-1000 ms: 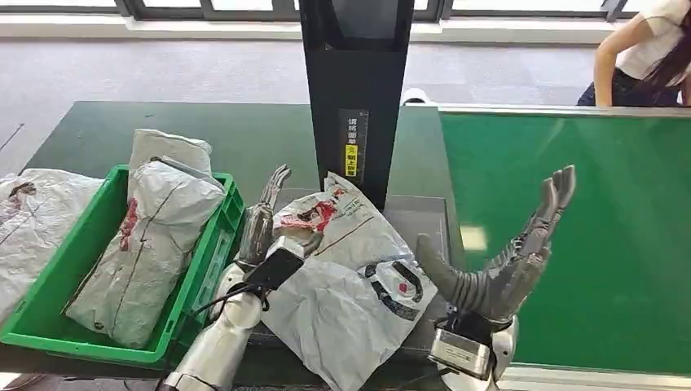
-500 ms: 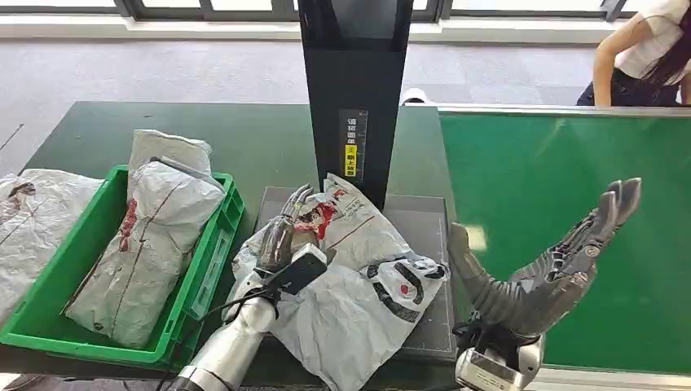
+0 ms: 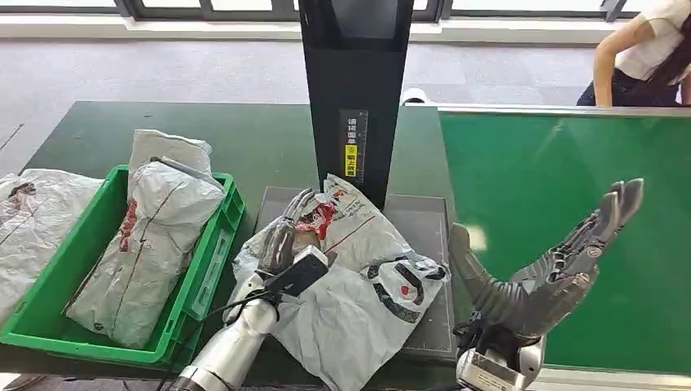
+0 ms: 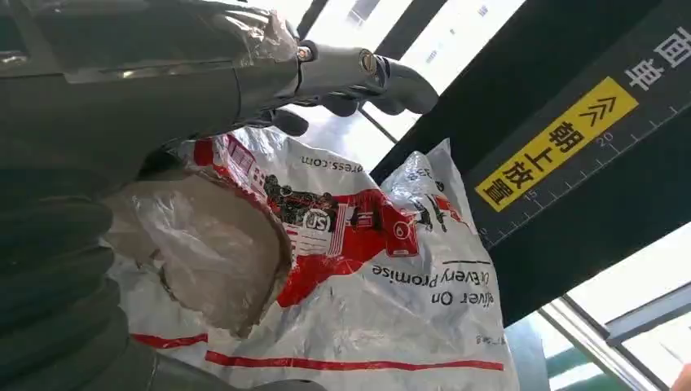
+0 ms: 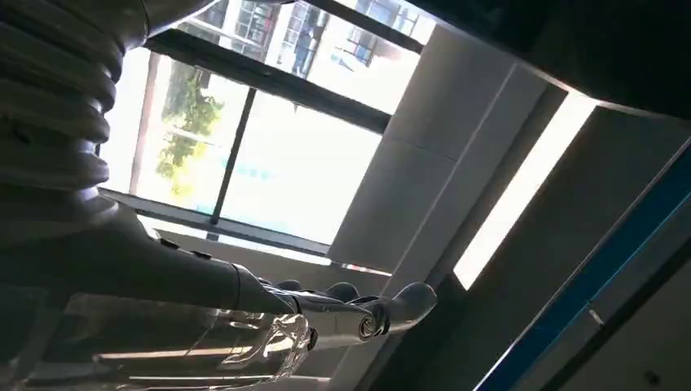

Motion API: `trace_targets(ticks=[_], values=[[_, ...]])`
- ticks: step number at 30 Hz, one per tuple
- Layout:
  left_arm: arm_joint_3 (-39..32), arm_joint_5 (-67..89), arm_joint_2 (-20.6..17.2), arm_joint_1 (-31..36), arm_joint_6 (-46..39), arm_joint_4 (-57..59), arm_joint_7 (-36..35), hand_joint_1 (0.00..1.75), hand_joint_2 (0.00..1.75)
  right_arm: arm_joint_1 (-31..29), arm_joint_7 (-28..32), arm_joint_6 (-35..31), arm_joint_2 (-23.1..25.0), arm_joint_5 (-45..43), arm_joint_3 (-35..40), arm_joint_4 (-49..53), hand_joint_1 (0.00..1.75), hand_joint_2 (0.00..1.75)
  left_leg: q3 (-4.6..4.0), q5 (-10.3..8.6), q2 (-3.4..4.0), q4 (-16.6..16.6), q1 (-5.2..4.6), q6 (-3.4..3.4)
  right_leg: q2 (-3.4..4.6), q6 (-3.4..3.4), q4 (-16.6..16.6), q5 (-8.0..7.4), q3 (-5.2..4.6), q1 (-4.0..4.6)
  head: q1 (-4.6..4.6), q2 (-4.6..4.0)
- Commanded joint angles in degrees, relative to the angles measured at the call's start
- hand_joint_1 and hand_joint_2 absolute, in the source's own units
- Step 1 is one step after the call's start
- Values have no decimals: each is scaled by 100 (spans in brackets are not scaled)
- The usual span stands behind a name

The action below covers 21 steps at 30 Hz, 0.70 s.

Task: Moved the parcel from conveyor to table for the left to box.

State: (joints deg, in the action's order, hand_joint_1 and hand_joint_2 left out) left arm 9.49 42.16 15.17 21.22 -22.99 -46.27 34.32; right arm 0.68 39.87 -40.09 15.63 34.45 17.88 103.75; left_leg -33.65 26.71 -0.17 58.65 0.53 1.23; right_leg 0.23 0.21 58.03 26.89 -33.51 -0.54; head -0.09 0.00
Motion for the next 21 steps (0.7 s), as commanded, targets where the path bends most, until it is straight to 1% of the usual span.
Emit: trace_targets(ticks=[1, 12, 17, 18, 21], values=[[-57, 7, -44, 251, -13, 360, -28, 0, 175, 176, 13, 9, 125, -18, -252, -7, 0, 175, 10, -6, -9, -13, 0, -3, -12, -3, -12, -2, 13, 1, 0, 0], [-57, 7, -44, 251, -13, 360, -28, 0, 175, 176, 13, 9, 125, -18, -252, -7, 0, 175, 5, -3, -8, -6, 1, -2, -10, -1, -6, 0, 8, 1, 0, 0], [-57, 7, -44, 251, -13, 360, -28, 0, 175, 176, 13, 9, 125, -18, -252, -7, 0, 175, 29, -14, -10, -37, -1, -6, -16, -4, -36, -9, 33, 1, 0, 0], [-57, 7, -44, 251, -13, 360, -28, 0, 175, 176, 13, 9, 125, -18, -252, -7, 0, 175, 8, -5, -9, -10, 1, -3, -12, -2, -10, -1, 12, 2, 0, 0], [-57, 7, -44, 251, -13, 360, -28, 0, 175, 176, 13, 9, 125, -18, -252, -7, 0, 175, 5, -2, -6, -5, 1, -2, -8, -1, -5, 0, 7, 2, 0, 0]])
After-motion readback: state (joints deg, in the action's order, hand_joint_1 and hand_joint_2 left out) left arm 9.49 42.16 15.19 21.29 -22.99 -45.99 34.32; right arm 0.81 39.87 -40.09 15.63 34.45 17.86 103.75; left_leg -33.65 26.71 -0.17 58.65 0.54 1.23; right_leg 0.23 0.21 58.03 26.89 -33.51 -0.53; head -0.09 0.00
